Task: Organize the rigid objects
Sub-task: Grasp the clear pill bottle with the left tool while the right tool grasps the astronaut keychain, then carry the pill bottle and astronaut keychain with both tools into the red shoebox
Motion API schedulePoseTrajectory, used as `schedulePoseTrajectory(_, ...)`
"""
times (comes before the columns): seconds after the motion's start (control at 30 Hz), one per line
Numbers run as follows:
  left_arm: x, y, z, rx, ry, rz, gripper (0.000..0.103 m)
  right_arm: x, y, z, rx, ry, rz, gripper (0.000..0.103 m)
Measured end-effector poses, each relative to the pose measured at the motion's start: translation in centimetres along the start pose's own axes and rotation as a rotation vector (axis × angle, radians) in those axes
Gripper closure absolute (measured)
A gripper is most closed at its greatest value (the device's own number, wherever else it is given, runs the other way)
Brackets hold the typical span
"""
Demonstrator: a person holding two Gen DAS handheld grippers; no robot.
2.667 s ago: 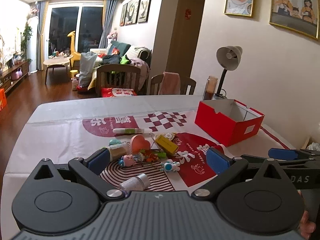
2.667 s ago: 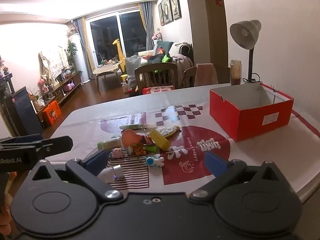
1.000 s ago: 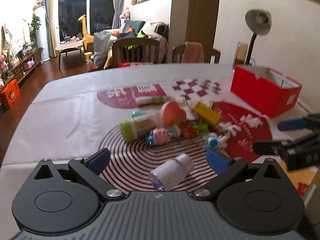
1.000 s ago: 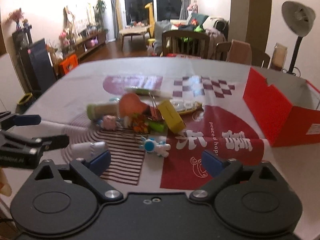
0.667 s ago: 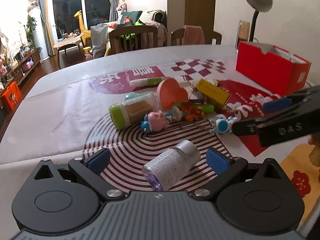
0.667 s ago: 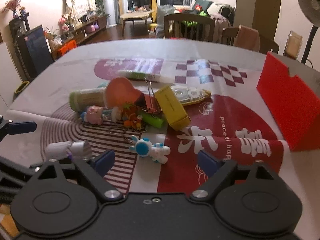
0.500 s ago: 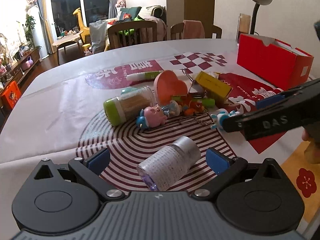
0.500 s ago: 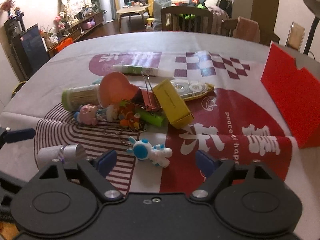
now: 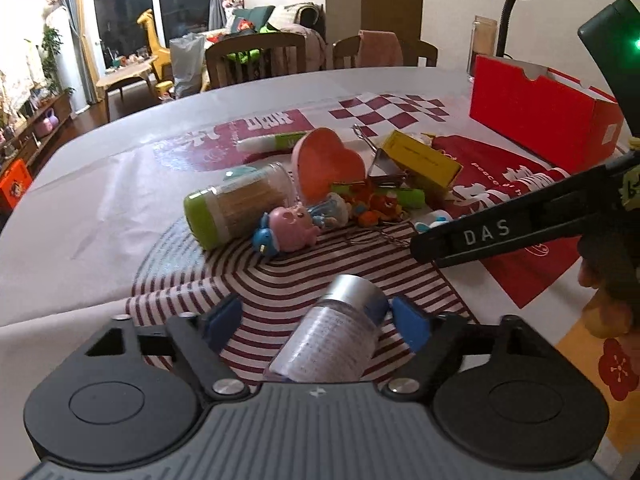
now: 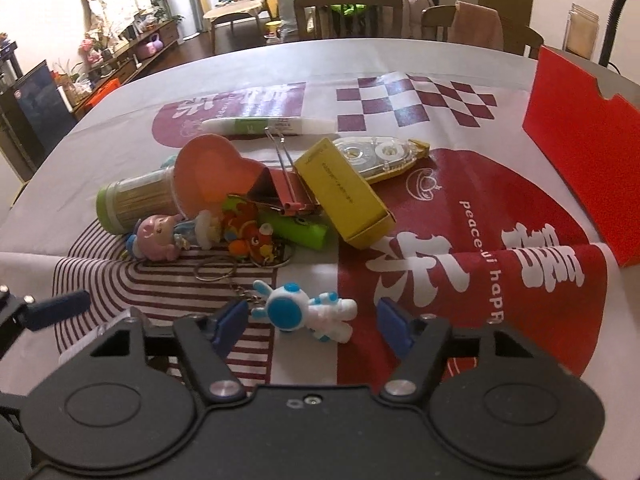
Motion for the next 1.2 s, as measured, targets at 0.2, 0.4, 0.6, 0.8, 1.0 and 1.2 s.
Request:
schedulePoseTrajectory(0.2, -0.8, 0.2, -0.6, -0.033, 0.038, 0.033, 0.053, 0.1, 0.1, 0.2, -0.011, -0.004, 0.0, 0.055)
schedulePoseTrajectory(0.4, -1.0, 0.5, 0.0, -0.034, 0.042, 0.032, 0.059, -0.2, 0.5, 0.8, -0.012, -0.013, 0.014, 0.058)
schedulePoseTrajectory(0.6, -0.9, 0.7, 1.1, -0.048, 0.03, 0.048, 0.06, -0.5, 0.2, 2.5, -0.018, -0.033, 0.006, 0.058)
schedulePoseTrajectory(0.8, 0.2, 0.9, 2.9, -0.069, 0.002, 0.074, 0.059, 0.1, -0.8, 5.5, -0.019, -0.073, -0.012, 0.058)
schedulePoseTrajectory(1.0, 2.9, 0.6, 5.0, -0.122, -0.022, 0.121, 0.06, 1.2, -2.3, 8.8, -0.039, -0.106, -0.005, 0.058)
schedulePoseTrajectory(1.2, 5.9, -0.6, 6.6, -0.117, -0.037, 0.098, 0.059, 3.0, -4.6, 11.3, -0.028, -0.135, -0.023, 0.058)
Point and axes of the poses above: each gripper's, at about its wrist camera, not at the fingertips, and z roughly against the way its jaws point, y to its left, x to its top, the point moved 7 cm from there along -z, roughly the way its jaws point, and after that the axes turned 14 degrees about -x, right-handed, at the moved point
